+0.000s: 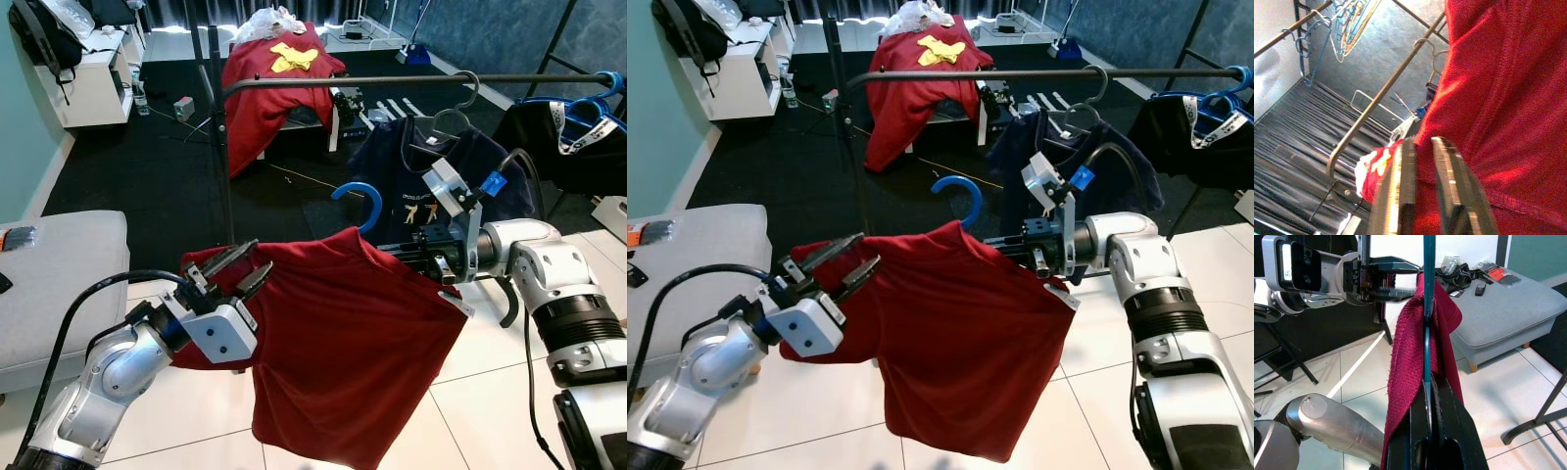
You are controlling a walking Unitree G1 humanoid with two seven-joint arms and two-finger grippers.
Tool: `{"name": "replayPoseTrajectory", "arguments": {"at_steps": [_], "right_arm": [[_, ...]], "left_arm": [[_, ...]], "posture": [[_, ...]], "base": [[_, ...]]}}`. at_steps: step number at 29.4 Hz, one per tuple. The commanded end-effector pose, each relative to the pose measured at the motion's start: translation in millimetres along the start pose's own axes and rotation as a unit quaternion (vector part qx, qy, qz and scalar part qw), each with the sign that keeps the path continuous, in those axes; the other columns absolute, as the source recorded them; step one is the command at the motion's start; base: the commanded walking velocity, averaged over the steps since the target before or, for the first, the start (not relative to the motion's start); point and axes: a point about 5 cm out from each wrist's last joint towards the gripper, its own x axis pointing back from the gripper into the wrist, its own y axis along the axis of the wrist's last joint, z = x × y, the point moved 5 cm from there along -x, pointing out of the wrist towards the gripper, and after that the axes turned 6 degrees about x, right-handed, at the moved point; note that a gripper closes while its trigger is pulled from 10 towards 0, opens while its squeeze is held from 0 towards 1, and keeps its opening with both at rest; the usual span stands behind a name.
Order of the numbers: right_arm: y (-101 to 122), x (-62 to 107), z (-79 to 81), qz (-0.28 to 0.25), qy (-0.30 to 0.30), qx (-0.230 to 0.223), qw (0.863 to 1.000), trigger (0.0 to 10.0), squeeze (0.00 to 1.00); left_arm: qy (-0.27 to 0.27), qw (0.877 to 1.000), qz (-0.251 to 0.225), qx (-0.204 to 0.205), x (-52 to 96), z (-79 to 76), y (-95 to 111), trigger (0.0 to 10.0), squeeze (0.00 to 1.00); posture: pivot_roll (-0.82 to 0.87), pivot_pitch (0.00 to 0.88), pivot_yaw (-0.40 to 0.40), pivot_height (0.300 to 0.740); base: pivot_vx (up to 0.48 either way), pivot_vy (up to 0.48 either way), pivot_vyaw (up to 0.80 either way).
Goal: Hang hanger
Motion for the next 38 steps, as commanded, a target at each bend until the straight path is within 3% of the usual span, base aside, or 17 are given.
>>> {"name": "replayPoseTrajectory", "arguments": {"at_steps": [1, 3, 4, 6, 10, 11, 12, 13, 22, 23, 25, 26, 28, 29, 33, 35, 38], "right_arm": [[7, -0.4, -0.2, -0.007, 0.002, 0.017, 1.000, 10.0, 0.00], [7, -0.3, -0.2, -0.006, 0.001, 0.017, 1.000, 10.0, 0.00], [7, -0.3, -0.5, -0.006, 0.001, 0.017, 1.000, 10.0, 0.00], [7, -0.3, -0.8, -0.006, 0.001, 0.017, 1.000, 10.0, 0.00], [7, -0.2, -0.9, -0.006, 0.000, 0.016, 1.000, 10.0, 0.00], [7, -0.2, -1.0, -0.006, 0.000, 0.017, 1.000, 10.0, 0.00], [7, -0.2, -1.0, -0.006, 0.000, 0.017, 1.000, 10.0, 0.00], [7, -0.2, -1.1, -0.005, 0.000, 0.017, 1.000, 10.0, 0.00], [7, 0.1, -1.6, -0.005, -0.001, 0.017, 1.000, 10.0, 0.00], [7, -0.1, -1.7, -0.006, -0.001, 0.017, 1.000, 10.0, 0.00], [7, -0.1, -1.7, -0.006, -0.001, 0.017, 1.000, 10.0, 0.00], [7, -0.7, -1.7, -0.007, -0.001, 0.018, 1.000, 10.0, 0.00], [7, -0.7, -1.7, -0.007, -0.001, 0.018, 1.000, 10.0, 0.00], [7, -1.2, -1.8, -0.008, -0.002, 0.018, 1.000, 10.0, 0.00], [8, -1.1, -1.9, -0.009, -0.002, 0.019, 1.000, 10.0, 0.00], [9, 0.0, -2.0, -0.009, -0.003, 0.019, 1.000, 10.0, 0.00], [9, 0.8, -2.0, -0.009, -0.004, 0.019, 1.000, 10.0, 0.00]], "left_arm": [[-0.017, 1.000, 0.003, 0.000, 2.0, -8.6, -1, 0.0, 0.00], [-0.017, 1.000, 0.001, -0.001, 2.0, -8.5, -1, 0.2, 0.00], [-0.017, 1.000, 0.001, -0.003, 2.0, -8.4, -1, 2.2, 0.00], [-0.016, 1.000, -0.001, -0.005, 2.1, -7.9, -1, 3.0, 0.00], [-0.015, 1.000, -0.001, -0.006, 2.3, -7.4, 0, 2.7, 0.00], [-0.014, 1.000, -0.002, -0.006, 2.4, -6.6, 0, 1.0, 0.00], [-0.014, 1.000, -0.002, -0.006, 2.4, -6.6, 0, 1.0, 0.00], [-0.011, 1.000, -0.002, -0.008, 2.6, -4.2, -1, 0.0, 0.00], [-0.004, 1.000, -0.006, -0.016, 4.7, 4.1, -1, 0.0, 0.00], [-0.042, 0.999, -0.008, -0.012, 5.6, -9.6, 1, 10.0, 0.08], [-0.042, 0.999, -0.008, -0.012, 5.6, -9.6, 1, 10.0, 0.08], [-0.068, 0.998, -0.008, -0.003, 6.5, -21.9, 1, 10.0, 0.87], [-0.068, 0.998, -0.008, -0.003, 6.5, -21.9, 1, 10.0, 0.87], [-0.074, 0.997, -0.004, 0.008, 6.9, -29.0, 1, 10.0, 1.00], [-0.052, 0.999, 0.003, 0.014, 7.2, -26.3, -2, 10.0, 1.00], [0.067, 0.995, 0.049, 0.058, 17.3, 7.5, -19, 10.0, 1.00], [0.136, 0.983, 0.079, 0.091, 31.0, 28.8, -33, 10.0, 1.00]], "posture": [[0.06, 0.094, -0.052, 0.740], [0.06, 0.095, -0.051, 0.740], [0.06, 0.098, -0.052, 0.740], [0.06, 0.100, -0.052, 0.740], [0.06, 0.101, -0.053, 0.740], [0.06, 0.101, -0.053, 0.740], [0.06, 0.101, -0.053, 0.740], [0.06, 0.101, -0.053, 0.740], [0.06, 0.102, -0.053, 0.740], [0.06, 0.102, -0.053, 0.740], [0.06, 0.102, -0.053, 0.740], [0.06, 0.102, -0.051, 0.740], [0.06, 0.102, -0.051, 0.740], [0.06, 0.102, -0.050, 0.740], [0.06, 0.102, -0.050, 0.740], [0.06, 0.101, -0.049, 0.740], [0.06, 0.100, -0.046, 0.740]], "base": [[0.000, 0.000, 0.00], [0.000, 0.000, 0.00], [0.000, 0.000, 0.00], [0.000, 0.000, 0.00], [0.000, 0.000, 0.00], [0.000, 0.000, 0.00], [0.000, 0.000, 0.00], [0.000, 0.000, 0.00], [0.000, 0.000, 0.00], [0.000, 0.000, 0.00], [0.000, 0.000, 0.00], [0.000, 0.000, 0.00], [0.000, 0.000, 0.00], [0.000, 0.000, 0.00], [0.000, 0.000, 0.00], [0.000, 0.000, 0.00], [0.000, 0.000, 0.00]]}}
